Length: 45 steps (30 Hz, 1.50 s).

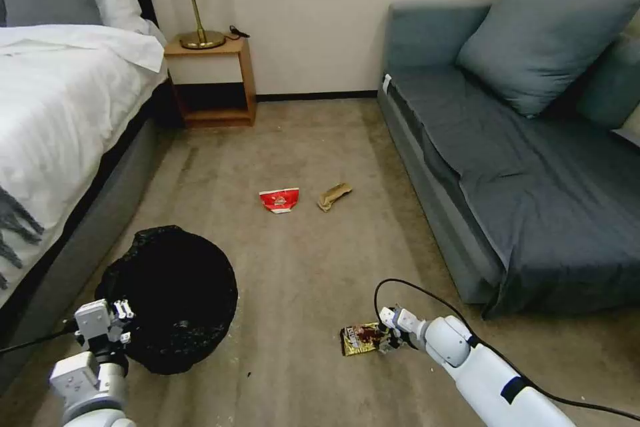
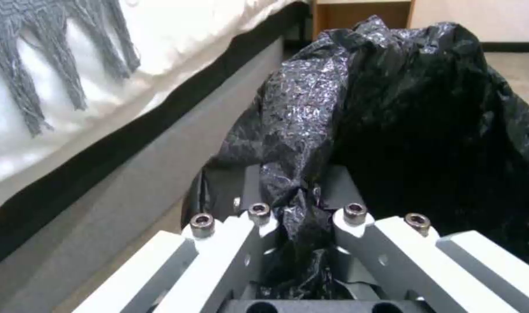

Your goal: Pick up the trash bin, then pick up the garbage on the floor and place it into the trash bin.

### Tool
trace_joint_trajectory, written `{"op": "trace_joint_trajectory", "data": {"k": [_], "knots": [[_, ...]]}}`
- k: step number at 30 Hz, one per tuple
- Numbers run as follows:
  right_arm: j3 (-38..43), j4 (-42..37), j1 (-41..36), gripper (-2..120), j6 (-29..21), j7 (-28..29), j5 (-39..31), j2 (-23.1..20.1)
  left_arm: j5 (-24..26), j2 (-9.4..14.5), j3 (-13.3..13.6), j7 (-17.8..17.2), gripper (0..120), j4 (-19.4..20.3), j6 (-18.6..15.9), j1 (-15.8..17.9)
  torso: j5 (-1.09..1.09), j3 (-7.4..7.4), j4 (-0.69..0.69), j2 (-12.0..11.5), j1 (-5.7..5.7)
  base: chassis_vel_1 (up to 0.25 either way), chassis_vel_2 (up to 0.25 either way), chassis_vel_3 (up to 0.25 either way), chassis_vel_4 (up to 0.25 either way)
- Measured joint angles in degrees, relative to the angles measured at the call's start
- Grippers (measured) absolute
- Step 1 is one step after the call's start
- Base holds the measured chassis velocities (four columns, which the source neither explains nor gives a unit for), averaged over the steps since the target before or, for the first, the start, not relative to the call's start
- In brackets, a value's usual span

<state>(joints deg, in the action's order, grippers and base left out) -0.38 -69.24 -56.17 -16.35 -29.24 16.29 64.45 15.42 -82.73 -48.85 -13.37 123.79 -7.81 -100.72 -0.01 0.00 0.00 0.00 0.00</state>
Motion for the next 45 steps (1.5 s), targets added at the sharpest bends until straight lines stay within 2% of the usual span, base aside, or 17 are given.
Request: {"op": "trace_joint_trajectory", "data": {"k": [1,5,7,9,10,12,14,17,19,20,33,45], "knots": [[0.0,0.0,0.0,71,0.0,0.0,0.0,0.0,0.0,0.0,0.0,0.0,7,0.0,0.0,0.0,0.0,0.0,0.0,0.0,0.0,0.0,0.0,0.0,0.0],[0.5,0.0,-0.4,54,0.3,-0.1,0.0,0.0,0.1,0.1,-0.3,0.0,7,0.3,0.2,-0.1,0.01,0.0,0.0,0.0,0.0,0.0,0.0,0.0,0.0],[0.5,0.0,-0.4,53,0.3,-0.1,-0.1,0.1,0.1,0.1,-0.3,0.0,7,0.3,0.2,-0.2,0.01,0.0,0.0,0.0,0.0,0.0,0.0,0.0,0.0],[0.8,-0.1,-0.8,39,0.4,-0.2,-0.1,0.1,0.1,0.0,-0.3,0.0,7,0.3,0.4,-0.3,0.01,0.0,0.0,0.0,0.0,0.0,0.0,0.0,0.0],[0.8,-0.1,-0.8,39,0.4,-0.2,-0.1,0.1,0.1,0.0,-0.3,0.0,7,0.3,0.4,-0.3,0.01,0.0,0.0,0.0,0.0,0.0,0.0,0.0,0.0],[1.1,-0.2,-1.3,30,0.6,-0.3,-0.1,0.1,0.1,-0.1,-0.3,0.0,7,0.5,0.8,-0.5,0.01,0.0,0.0,0.0,0.0,0.0,0.0,0.0,0.0],[1.2,-0.2,-1.5,26,0.7,-0.3,0.0,0.1,0.1,-0.1,-0.3,0.0,7,0.5,1.0,-0.6,0.01,0.0,0.0,0.0,0.0,0.0,0.0,0.0,0.0],[1.7,-0.4,-2.2,10,0.9,-0.4,0.3,0.1,0.1,-0.2,-0.4,0.0,7,0.9,1.4,-1.1,0.01,0.0,0.0,0.0,0.0,0.0,0.0,0.0,0.0],[1.7,-0.4,-2.3,8,0.9,-0.4,0.3,0.1,0.1,-0.2,-0.4,0.0,7,0.9,1.4,-1.1,0.01,0.0,0.0,0.0,0.0,0.0,0.0,0.0,0.0],[1.9,-0.6,-2.6,1,1.0,-0.4,0.3,0.0,0.1,-0.3,-0.5,0.0,7,1.2,1.5,-1.3,0.01,0.0,0.0,0.0,0.0,0.0,0.0,0.0,0.0],[2.8,-3.3,-4.3,0,1.8,0.3,-0.9,-0.6,-0.2,-1.0,-0.5,0.0,7,2.5,2.4,-2.3,0.01,0.0,-0.01,0.0,0.0,0.0,0.0,0.0,0.0],[3.5,-9.4,-6.0,0,2.6,0.8,-6.8,-1.6,-1.1,-1.5,-0.4,-0.1,7,3.3,3.0,-2.8,0.01,0.0,0.0,0.0,0.0,0.0,0.0,0.0,0.0]]}}
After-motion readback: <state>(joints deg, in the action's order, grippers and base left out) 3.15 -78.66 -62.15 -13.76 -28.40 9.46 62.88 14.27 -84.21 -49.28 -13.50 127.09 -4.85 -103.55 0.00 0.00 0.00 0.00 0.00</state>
